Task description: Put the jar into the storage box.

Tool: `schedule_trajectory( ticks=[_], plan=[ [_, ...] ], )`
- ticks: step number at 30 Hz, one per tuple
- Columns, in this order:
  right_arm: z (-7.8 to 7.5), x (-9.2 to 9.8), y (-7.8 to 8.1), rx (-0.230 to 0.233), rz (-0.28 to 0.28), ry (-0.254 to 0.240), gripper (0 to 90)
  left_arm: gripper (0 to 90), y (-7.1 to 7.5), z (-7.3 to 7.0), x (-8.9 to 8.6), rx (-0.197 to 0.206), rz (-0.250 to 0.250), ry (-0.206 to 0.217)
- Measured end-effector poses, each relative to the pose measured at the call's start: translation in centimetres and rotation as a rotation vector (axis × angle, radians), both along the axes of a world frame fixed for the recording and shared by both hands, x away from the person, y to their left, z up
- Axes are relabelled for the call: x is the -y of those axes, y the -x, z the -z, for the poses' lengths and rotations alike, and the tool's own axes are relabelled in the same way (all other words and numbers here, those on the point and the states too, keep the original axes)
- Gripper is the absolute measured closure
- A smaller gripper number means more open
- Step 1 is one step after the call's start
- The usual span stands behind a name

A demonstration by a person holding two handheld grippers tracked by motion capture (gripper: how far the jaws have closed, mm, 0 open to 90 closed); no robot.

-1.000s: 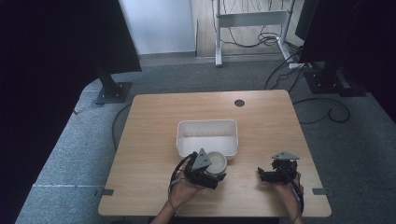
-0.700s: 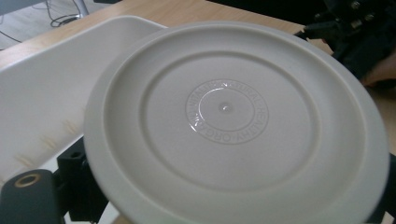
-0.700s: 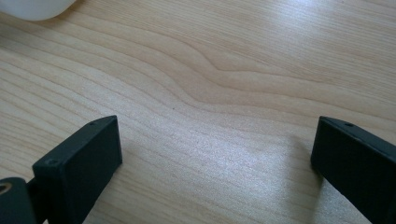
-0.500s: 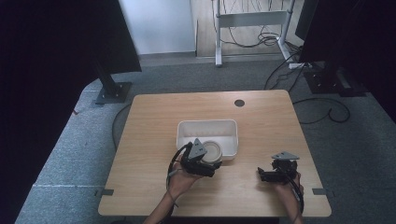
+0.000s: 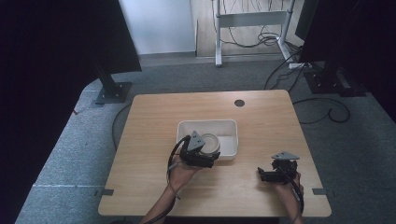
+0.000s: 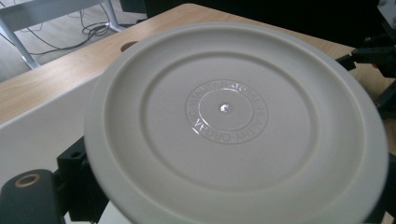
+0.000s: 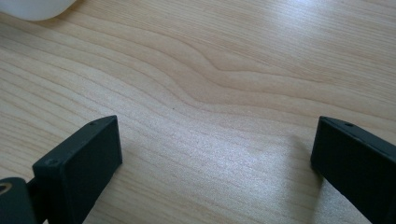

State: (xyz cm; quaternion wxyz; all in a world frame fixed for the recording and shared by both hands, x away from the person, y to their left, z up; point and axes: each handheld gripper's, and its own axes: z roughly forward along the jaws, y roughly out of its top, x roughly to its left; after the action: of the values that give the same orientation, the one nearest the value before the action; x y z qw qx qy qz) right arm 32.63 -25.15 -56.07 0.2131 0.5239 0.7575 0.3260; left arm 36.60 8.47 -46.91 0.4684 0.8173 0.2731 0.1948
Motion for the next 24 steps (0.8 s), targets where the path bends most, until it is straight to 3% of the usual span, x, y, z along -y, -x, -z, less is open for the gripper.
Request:
schedule_trajectory(
  ticks=[11, 24],
  plan=[
    [0.0, 0.0, 0.0, 0.0, 0.0, 0.0, 1.3, 10.2, -1.5, 0.5, 0.6, 0.001, -0.04, -0.007],
    [0.0, 0.0, 0.0, -0.001, 0.001, -0.001, 1.3, 10.2, -3.1, 2.0, 1.6, 0.007, -0.089, -0.011]
  ],
)
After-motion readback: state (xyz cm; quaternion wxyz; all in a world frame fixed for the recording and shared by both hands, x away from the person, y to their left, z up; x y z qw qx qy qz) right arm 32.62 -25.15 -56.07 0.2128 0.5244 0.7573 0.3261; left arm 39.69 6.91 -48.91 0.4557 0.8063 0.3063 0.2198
